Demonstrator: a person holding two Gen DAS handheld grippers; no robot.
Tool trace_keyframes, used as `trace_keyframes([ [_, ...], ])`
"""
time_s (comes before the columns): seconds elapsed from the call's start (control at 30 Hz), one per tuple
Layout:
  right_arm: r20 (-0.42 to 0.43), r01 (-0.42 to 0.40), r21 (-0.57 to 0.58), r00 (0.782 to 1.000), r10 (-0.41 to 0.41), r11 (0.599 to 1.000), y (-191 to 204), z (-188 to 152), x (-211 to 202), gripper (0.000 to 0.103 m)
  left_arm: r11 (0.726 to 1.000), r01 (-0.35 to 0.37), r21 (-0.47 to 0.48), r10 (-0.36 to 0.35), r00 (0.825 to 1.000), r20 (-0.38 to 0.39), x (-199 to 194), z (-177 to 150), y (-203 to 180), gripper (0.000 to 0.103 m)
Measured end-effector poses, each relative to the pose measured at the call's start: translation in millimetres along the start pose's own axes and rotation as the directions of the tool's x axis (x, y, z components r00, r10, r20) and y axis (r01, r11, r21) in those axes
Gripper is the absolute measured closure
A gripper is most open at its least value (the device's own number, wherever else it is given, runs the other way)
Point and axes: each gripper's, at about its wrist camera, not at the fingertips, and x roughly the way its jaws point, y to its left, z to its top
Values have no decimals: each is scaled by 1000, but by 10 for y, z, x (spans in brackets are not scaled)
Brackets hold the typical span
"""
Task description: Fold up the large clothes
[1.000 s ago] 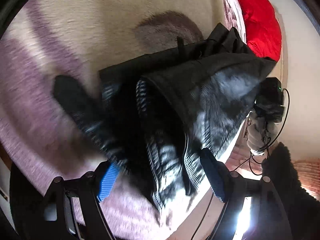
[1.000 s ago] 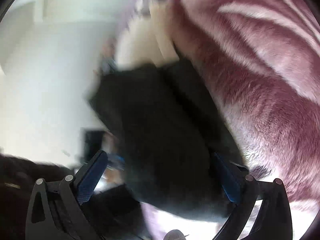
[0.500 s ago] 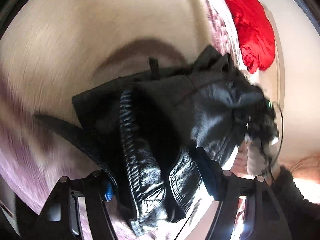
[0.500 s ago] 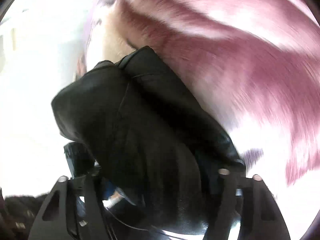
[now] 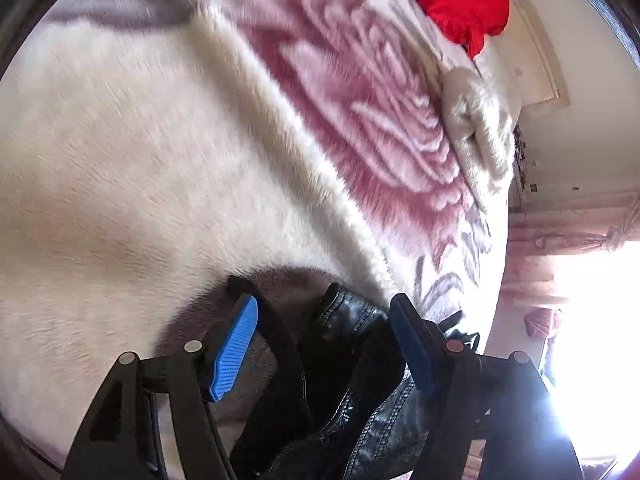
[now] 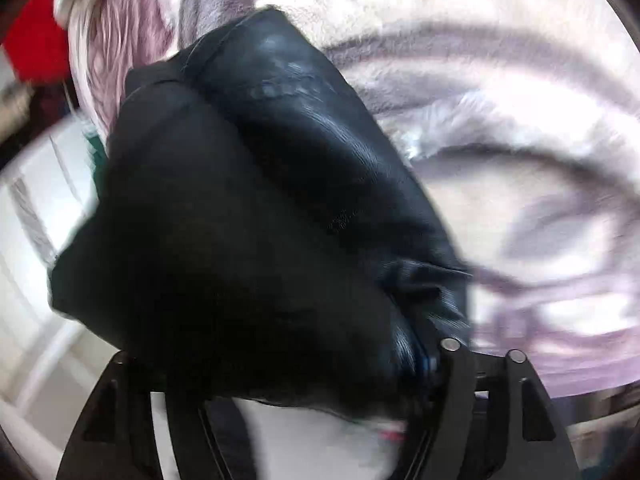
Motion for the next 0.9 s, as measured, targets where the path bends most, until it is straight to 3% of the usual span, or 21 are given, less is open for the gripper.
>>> trace_keyframes([
  [0.07,64,111,-153,993,-103,982,187,-20,-237,30,999,-38,-17,38,998,52,-237,-110,-24,33],
  [0.1,113,180,-246,981,-156,953,388,-67,-341,30,997,-67,-34,69,995,77,-341,-237,-2,27],
  [0.17,185,283,-398,956,-226,873,717,-27,-582,24,991,-114,-66,121,986,111,-432,-478,40,26],
  [0.23,211,324,-520,945,-249,790,1082,95,-708,17,977,-177,-117,191,975,117,-432,-893,144,26],
  [0.27,224,352,-584,936,-272,731,1345,184,-764,12,971,-183,-152,201,973,110,-394,-1057,204,26],
  [0.3,217,380,-663,922,-320,646,1574,264,-742,10,965,-180,-191,202,975,99,-362,-1247,279,26],
  [0.37,227,438,-753,873,-432,490,1764,306,-361,10,947,-180,-267,197,980,39,-186,-1650,432,26],
  [0.4,221,444,-788,851,-476,428,1840,318,-175,19,940,-175,-294,188,982,15,-75,-1822,484,26],
  [0.43,225,440,-807,846,-482,394,1906,317,-4,39,935,-181,-306,191,982,3,-24,-1922,506,26],
  [0.47,213,429,-819,844,-493,382,1931,324,131,78,932,-177,-315,184,983,-8,65,-2043,521,26],
  [0.5,186,415,-813,850,-493,409,1949,315,192,89,935,-157,-319,164,986,-4,139,-2129,522,26],
  [0.53,111,368,-789,873,-475,491,1930,338,206,93,934,-158,-321,166,986,-2,172,-2184,511,26],
  [0.57,-15,265,-722,918,-397,639,1897,387,175,96,933,-155,-324,164,987,0,206,-2215,505,26],
  [0.63,-176,63,-554,966,-191,830,1826,443,63,96,935,-130,-331,143,990,16,272,-2256,516,26],
  [0.67,-216,-16,-457,972,-93,889,1703,518,2,97,933,-133,-333,149,989,23,294,-2269,536,26],
  [0.7,-164,13,-394,983,-84,919,1545,631,-87,97,933,-131,-334,147,989,23,323,-2278,567,26],
  [0.73,-95,85,-389,987,-132,917,1434,689,-131,97,933,-131,-336,146,989,21,329,-2280,587,26],
  [0.8,6,230,-408,968,-249,883,1311,764,-201,96,934,-125,-336,138,990,16,379,-2252,634,24],
  [0.83,11,243,-422,965,-263,874,1343,772,-236,93,936,-114,-333,125,992,11,394,-2228,639,17],
  [0.87,13,253,-454,961,-278,854,1437,733,-263,86,940,-102,-326,109,994,5,418,-2195,632,14],
  [0.9,37,285,-507,950,-309,813,1625,677,-319,70,943,-96,-318,101,995,-1,444,-2170,625,7],
])
